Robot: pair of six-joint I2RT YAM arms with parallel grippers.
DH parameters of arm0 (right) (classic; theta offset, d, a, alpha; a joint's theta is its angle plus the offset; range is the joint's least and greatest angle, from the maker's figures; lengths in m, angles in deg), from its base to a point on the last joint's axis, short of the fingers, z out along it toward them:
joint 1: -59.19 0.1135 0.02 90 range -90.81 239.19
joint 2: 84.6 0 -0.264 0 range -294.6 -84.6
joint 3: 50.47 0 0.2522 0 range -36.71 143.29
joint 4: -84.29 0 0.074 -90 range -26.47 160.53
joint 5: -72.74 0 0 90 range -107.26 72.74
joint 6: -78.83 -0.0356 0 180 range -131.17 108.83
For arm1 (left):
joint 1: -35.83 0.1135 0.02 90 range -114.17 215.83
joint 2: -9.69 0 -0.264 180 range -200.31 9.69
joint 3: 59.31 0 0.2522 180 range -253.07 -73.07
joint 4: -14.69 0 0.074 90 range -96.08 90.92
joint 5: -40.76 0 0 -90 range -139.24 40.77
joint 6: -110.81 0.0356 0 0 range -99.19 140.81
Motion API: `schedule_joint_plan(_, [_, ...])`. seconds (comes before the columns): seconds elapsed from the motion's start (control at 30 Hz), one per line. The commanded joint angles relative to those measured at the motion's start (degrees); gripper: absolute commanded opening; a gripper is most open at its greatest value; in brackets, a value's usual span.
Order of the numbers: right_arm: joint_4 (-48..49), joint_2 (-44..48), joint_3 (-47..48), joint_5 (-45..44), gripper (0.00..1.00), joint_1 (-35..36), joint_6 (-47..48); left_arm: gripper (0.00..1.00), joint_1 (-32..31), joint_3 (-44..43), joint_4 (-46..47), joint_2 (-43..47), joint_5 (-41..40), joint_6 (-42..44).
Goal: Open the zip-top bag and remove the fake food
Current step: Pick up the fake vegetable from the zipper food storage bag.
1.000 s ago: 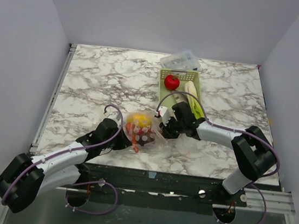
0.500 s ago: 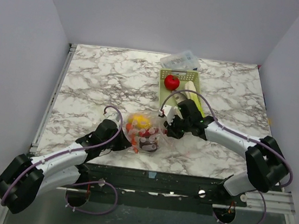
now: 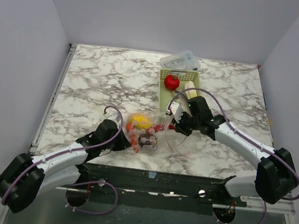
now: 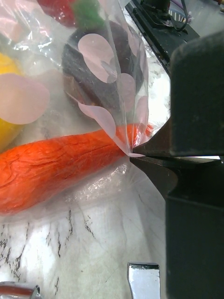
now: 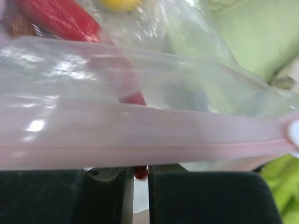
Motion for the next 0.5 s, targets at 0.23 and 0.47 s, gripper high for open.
schedule_joint_plan(0.23, [-5.5, 10.0, 2.1, 4.1, 0.05, -11.5, 3.7, 0.00, 0.3, 1.5, 2.3, 2.2, -1.5, 1.0])
schedule_joint_plan(0.47, [-6.2, 16.1, -0.2, -1.8, 0.05, -13.8, 6.8, 0.00, 0.4, 1.9, 3.2, 2.5, -1.4, 0.6])
